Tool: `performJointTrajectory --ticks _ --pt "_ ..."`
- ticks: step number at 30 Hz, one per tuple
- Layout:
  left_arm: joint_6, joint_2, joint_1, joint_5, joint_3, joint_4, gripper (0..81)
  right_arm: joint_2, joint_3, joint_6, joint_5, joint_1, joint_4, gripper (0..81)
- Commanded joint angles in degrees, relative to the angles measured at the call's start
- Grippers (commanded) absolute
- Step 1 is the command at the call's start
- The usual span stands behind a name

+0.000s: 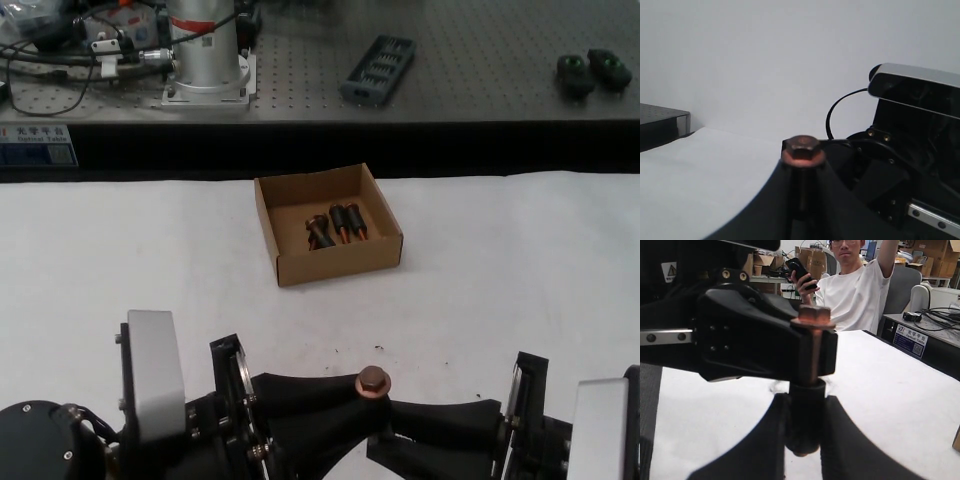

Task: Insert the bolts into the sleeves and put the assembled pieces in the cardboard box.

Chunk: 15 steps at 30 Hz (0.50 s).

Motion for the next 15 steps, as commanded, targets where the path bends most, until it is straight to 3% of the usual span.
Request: performJointTrajectory --ticks 1,11,15 --pt "0.71 -0.14 -0.26 2.92 0.12 1.42 0.6 -0.05 -0.28 2.94 5.31 -0.4 -5.75 5.7" --pt "0.6 -0.14 -0.26 3.73 0.12 1.67 0.4 -0.05 -0.28 2.93 5.19 -0.4 -5.75 5.7" --pt "-0.54 -0.14 -0.26 3.73 0.12 1.67 15.8 -0.05 -0.28 3.08 5.19 -0.4 -5.75 5.7"
